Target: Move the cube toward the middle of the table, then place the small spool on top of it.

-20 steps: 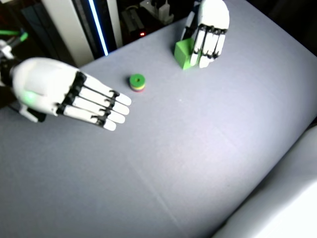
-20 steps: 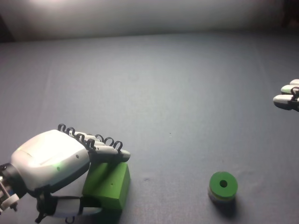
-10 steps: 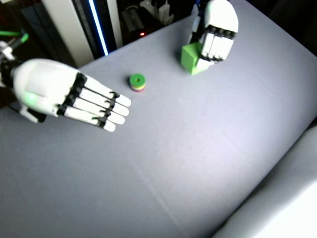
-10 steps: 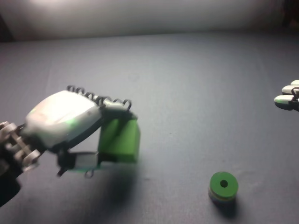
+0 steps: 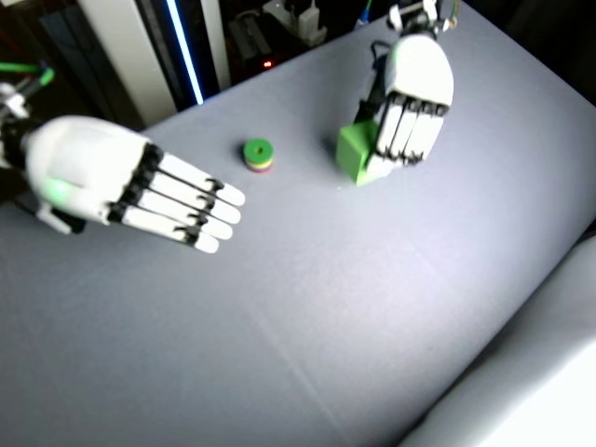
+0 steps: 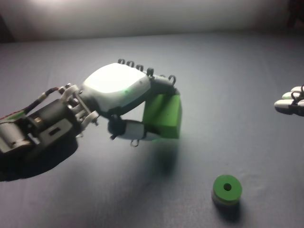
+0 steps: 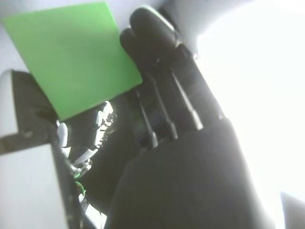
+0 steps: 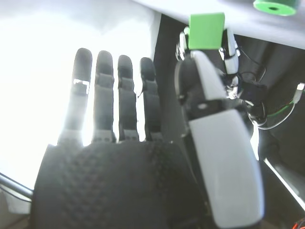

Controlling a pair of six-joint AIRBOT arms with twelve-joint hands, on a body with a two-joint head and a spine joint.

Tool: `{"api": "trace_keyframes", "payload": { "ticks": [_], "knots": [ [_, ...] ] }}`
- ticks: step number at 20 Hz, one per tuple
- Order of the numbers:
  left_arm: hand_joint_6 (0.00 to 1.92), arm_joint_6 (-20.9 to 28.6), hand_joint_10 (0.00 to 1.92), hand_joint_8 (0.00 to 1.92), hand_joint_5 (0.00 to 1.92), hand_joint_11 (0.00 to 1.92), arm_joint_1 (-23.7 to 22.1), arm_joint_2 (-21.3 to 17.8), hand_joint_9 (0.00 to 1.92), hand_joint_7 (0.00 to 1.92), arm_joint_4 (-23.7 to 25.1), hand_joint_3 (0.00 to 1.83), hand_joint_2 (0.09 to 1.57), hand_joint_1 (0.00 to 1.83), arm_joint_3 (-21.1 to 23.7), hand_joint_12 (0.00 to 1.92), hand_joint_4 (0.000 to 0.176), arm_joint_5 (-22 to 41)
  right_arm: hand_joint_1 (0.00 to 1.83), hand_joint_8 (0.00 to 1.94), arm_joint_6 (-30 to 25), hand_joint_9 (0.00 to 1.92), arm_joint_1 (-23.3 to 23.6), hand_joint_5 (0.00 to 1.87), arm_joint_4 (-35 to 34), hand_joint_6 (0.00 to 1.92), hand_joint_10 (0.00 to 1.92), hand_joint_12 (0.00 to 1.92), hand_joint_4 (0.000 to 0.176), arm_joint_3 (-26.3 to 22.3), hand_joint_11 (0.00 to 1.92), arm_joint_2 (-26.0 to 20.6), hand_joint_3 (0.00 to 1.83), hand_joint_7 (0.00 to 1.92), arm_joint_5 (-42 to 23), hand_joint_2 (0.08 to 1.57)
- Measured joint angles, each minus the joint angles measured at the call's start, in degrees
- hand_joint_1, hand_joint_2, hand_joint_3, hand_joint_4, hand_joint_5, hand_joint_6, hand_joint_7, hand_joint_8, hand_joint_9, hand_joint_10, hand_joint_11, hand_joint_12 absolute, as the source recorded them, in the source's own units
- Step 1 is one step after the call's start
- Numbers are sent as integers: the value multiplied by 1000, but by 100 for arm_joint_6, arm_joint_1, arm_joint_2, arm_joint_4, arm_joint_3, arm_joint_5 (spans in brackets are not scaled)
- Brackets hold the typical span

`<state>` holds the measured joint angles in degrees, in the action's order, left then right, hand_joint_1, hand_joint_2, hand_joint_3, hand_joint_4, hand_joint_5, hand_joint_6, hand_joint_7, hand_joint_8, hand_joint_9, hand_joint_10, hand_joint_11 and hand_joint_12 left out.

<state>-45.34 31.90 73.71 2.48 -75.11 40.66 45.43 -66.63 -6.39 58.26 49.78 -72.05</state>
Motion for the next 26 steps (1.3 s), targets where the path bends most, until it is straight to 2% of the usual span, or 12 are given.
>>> {"api": "trace_keyframes", "payload": {
  "ticks": [2,4,6,8,9,11,14,15,18,20,23,26],
  "knots": [
    [652,24,768,1025,1093,559,-15,177,952,1057,4,0,1076,1256,-109,1497,0,-175,686,0,0,352,35,399,-26,0,0,734,0,44,45,35,3,381,15,1429],
    [661,33,782,949,1081,849,-17,260,1054,1107,66,0,1065,1266,-140,1367,0,-348,702,1,0,339,42,374,-48,0,1,740,0,66,71,35,1,365,-22,1433],
    [584,35,936,1211,1079,874,-31,260,983,981,59,2,1099,1270,-173,1408,0,-382,755,0,0,337,42,382,-39,1,1,771,0,66,60,50,1,354,-7,1454],
    [685,33,786,1197,1032,850,-31,260,989,979,-2,0,1109,1259,-199,1314,0,-380,755,1,0,330,42,376,-24,1,1,810,0,70,43,59,0,343,-2,1462],
    [65,31,563,342,678,658,-31,260,851,767,9,0,1004,1031,-203,1283,0,-391,726,6,0,344,44,392,-33,5,5,830,0,70,38,59,0,365,-4,1459],
    [2,26,357,45,412,515,-37,334,742,662,11,0,962,896,-249,1252,82,-407,731,5,0,343,44,396,-37,5,3,829,0,70,20,59,0,371,-4,1454],
    [0,81,132,1,285,356,-90,538,661,526,13,0,959,832,-378,1157,83,-566,725,6,-2,373,144,419,-17,6,8,830,0,103,53,107,0,399,-7,1438],
    [0,96,51,0,238,271,-90,549,584,455,55,0,954,805,-380,1069,100,-575,705,4,0,390,144,437,-22,5,7,806,0,107,77,114,0,414,-4,1433],
    [0,107,3,0,206,81,-90,601,442,384,2,0,937,803,-428,970,102,-761,744,1,-28,372,146,429,2,1,1,790,0,107,57,114,0,401,-9,1431],
    [0,107,2,0,143,0,-90,599,265,255,7,0,939,837,-428,743,147,-787,736,6,-33,392,146,436,4,2,6,798,0,107,78,114,1,425,-2,1437],
    [0,111,0,0,109,0,-76,535,226,150,-24,2,909,990,-387,855,87,-748,858,1,-50,366,146,420,4,2,2,854,0,107,21,114,0,408,-4,1409],
    [4,109,5,3,115,0,76,280,234,133,-153,0,886,998,-179,870,118,-505,890,1,-105,363,155,439,57,3,1,902,0,107,8,114,0,415,-2,1366]
  ]
}}
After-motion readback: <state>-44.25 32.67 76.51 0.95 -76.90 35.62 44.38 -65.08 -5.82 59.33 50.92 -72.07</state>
